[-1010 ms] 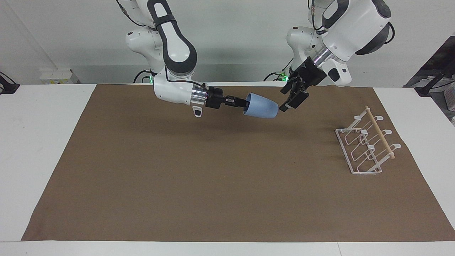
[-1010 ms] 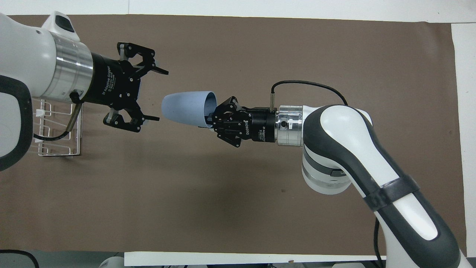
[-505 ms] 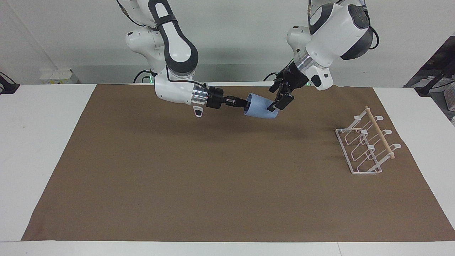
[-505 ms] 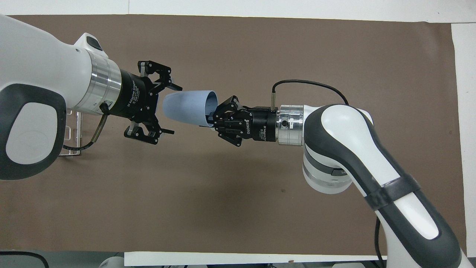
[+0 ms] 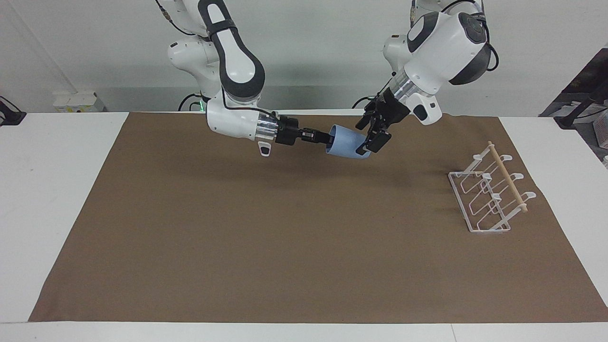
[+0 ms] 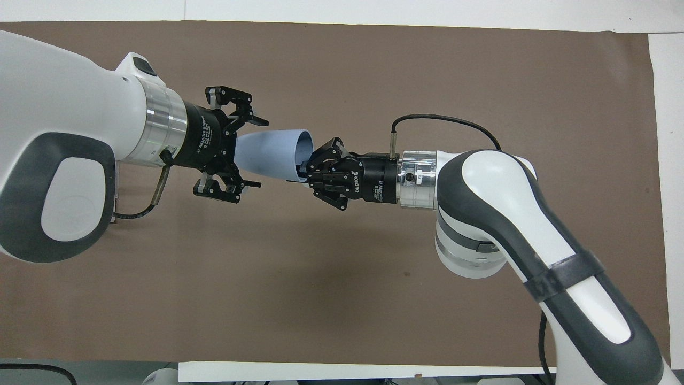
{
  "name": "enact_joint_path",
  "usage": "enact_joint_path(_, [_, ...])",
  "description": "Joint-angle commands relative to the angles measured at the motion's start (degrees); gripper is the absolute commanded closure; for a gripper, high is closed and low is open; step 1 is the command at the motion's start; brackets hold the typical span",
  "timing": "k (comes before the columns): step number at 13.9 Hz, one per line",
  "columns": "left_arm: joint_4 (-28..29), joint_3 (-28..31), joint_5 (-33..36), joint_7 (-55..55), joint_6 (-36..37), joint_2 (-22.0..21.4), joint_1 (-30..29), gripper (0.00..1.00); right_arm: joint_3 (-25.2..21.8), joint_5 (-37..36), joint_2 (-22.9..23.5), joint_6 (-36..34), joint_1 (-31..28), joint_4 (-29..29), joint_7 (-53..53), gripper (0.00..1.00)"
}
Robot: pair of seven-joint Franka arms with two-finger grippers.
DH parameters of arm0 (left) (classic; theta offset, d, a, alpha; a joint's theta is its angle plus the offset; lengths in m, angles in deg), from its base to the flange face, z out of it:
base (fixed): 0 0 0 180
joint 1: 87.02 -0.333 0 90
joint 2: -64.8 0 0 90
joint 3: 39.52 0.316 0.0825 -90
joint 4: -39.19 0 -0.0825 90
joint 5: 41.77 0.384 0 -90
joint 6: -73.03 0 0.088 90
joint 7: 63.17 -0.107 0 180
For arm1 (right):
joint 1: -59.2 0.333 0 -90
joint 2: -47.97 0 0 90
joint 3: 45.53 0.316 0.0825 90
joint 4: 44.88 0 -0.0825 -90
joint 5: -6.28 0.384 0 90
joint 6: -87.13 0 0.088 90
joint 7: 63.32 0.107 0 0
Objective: Hang cup on cup holder
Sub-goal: 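Hold the cup with the right gripper while the left gripper grasps its base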
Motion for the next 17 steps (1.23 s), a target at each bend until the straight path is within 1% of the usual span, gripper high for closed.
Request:
enact_joint_path(1, [2.68,0.22,-0.93,2.12,-2.25,-1.60,1.55,0.00,0.21,-0.45,-0.40,-0.27,-0.63,-0.33,-0.35,1.00])
enact_joint_path(3, [2.68,0.39,-0.93,2.66,-2.95,-1.33,1.91,0.00,0.21,-0.54,-0.40,-0.27,-0.63,-0.33,-0.35,1.00])
enact_joint_path(5, [2.85,0.22,-0.84,4.49,-6.37,-0.72,1.99,0.01,0.21,-0.54,-0.40,-0.27,-0.72,-0.33,-0.35,1.00])
enact_joint_path(7, [4.16,0.22,-0.75,7.05,-10.76,-0.19,3.57,0.01,0.21,-0.54,-0.40,-0.36,-0.72,-0.33,-0.35,1.00])
enact_joint_path(9, [4.87,0.39,-0.66,7.05,-10.96,-0.19,3.75,0.01,0.21,-0.54,-0.40,-0.36,-0.72,-0.33,-0.35,1.00])
enact_joint_path(11, [4.88,0.22,-0.66,7.05,-10.96,-0.19,4.27,0.03,0.21,-0.45,-0.40,-0.36,-0.72,-0.24,-0.35,1.00])
enact_joint_path(12, [4.88,0.39,-0.66,7.05,-10.87,-0.19,4.71,0.09,0.21,-0.54,-0.40,-0.36,-0.72,-0.33,-0.35,1.00])
enact_joint_path(13, [4.88,0.22,-0.66,7.23,-10.35,-0.19,4.72,0.26,0.21,-0.54,-0.40,-0.28,-0.72,-0.33,-0.26,1.00])
enact_joint_path(14, [4.88,0.22,-0.66,7.40,-10.26,-0.19,4.80,0.36,0.21,-0.54,-0.40,-0.19,-0.72,-0.24,-0.09,1.00])
enact_joint_path(15, [4.88,0.39,-0.66,7.23,-9.99,-0.19,4.81,0.50,0.21,-0.54,-0.40,-0.01,-0.72,-0.07,0.09,0.97])
enact_joint_path(16, [4.61,0.39,-0.66,7.32,-9.56,-0.19,4.81,0.60,0.21,-0.54,-0.40,0.16,-0.63,-0.07,0.18,0.91])
enact_joint_path(17, [4.53,0.39,-0.66,7.49,-9.46,-0.19,4.81,0.61,0.21,-0.54,-0.40,0.16,-0.63,-0.07,0.18,0.90])
